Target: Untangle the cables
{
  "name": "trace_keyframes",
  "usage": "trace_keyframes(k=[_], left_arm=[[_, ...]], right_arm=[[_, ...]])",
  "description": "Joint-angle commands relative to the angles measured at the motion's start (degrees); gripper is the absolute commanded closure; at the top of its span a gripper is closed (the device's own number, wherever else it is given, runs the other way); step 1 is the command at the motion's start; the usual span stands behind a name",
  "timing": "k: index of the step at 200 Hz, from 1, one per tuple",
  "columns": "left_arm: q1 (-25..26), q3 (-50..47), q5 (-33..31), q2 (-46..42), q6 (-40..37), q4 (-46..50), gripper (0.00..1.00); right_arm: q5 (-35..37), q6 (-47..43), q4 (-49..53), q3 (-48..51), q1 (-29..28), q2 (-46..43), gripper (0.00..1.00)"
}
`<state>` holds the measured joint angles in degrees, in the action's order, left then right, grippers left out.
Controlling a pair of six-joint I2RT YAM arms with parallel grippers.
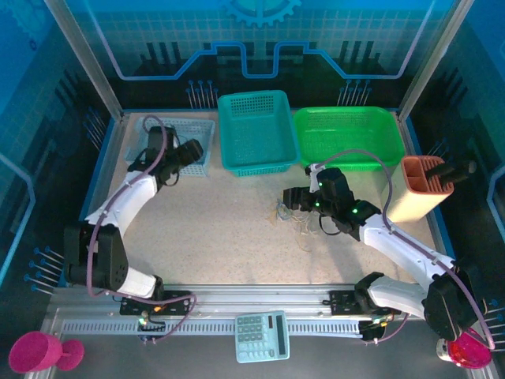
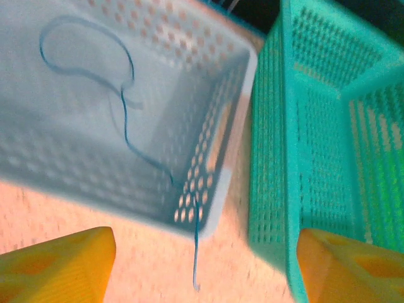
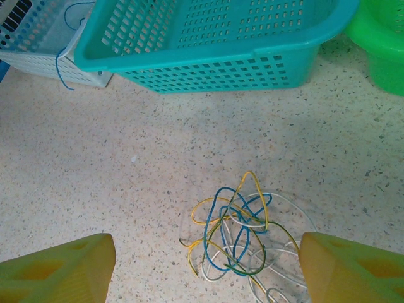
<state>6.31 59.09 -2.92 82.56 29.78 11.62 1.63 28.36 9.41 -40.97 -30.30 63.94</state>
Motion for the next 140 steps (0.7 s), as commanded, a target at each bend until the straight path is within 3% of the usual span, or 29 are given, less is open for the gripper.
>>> trace_keyframes(k=[1,34,140], left_arm=[[3.1,-4.3,-4.3,-2.4,5.9,1.2,0.27],[7.1,-6.6,-7.7,0.5,9.7,0.4,0.32],[9.9,-5.2,-13.9,11.5,16.2,-6.2,0.49]], right_arm=[[1.1,0.7,0.0,0.5,0.8,-1.0,0.22],[1.2,0.7,0.1,0.8,0.8,-1.1,0.22],[1.3,1.0,0.0,1.2,1.1,-1.8,0.22]])
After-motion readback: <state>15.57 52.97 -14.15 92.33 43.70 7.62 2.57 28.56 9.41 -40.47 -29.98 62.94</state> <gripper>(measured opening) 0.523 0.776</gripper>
